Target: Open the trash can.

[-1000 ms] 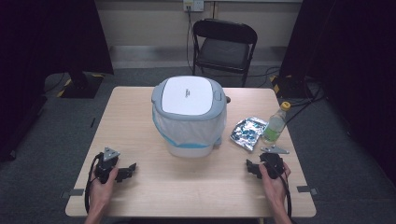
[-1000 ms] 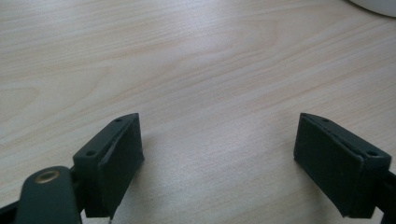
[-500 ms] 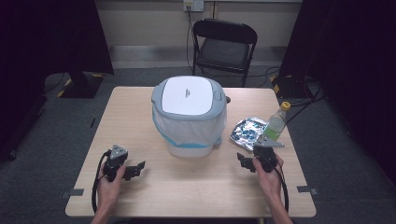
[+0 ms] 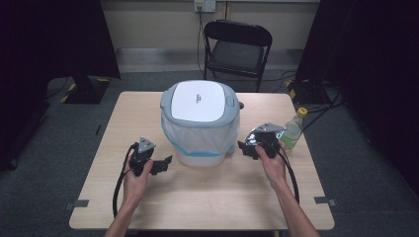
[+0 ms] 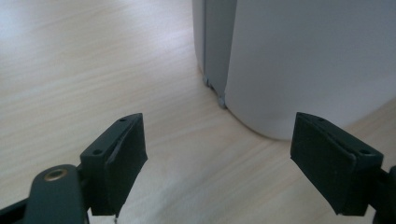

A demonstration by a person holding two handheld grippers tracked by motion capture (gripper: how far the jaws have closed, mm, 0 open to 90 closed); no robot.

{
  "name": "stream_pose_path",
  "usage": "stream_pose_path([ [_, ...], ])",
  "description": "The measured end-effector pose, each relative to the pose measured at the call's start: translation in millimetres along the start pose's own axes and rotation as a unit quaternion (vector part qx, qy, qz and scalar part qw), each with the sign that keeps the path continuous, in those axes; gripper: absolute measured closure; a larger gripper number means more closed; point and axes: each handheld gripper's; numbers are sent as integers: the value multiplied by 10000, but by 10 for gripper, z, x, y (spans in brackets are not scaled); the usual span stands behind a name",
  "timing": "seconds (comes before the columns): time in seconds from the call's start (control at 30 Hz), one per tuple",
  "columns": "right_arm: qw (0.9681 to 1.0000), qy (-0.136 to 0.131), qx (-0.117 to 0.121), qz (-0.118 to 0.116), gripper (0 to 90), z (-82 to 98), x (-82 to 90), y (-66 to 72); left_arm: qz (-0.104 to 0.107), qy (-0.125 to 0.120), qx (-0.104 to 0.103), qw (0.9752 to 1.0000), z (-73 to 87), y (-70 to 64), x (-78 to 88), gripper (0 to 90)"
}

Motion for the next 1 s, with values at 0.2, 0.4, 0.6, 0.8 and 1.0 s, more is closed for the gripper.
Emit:
stream_pose_path([
  [0.2, 9999, -111, 40, -37, 223, -126, -152, 27, 80, -80, 106, 9999, -22, -42, -53, 183],
  [0.4, 9988, -300, -40, -379, 322, -147, -193, 97, 55, -95, 62, 9999, -31, -59, -69, 184],
  [0.6, 9978, -365, 53, -547, 409, -144, -116, 132, -125, -92, 24, 9999, -30, -27, -47, 190],
  [0.8, 9944, -401, 308, -925, 414, -139, -45, 306, -332, 26, 113, 9994, -7, 46, -22, 205],
  [1.0, 9910, -374, 472, -1198, 363, -127, -19, 505, -330, 54, 212, 9992, 20, 108, 44, 208],
])
Point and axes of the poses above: each handheld gripper's, and its own axes: x roughly backward along the jaws, z roughly out of its underside, y roughly to its left, and after that the axes turned 10 degrees about z, right-handed
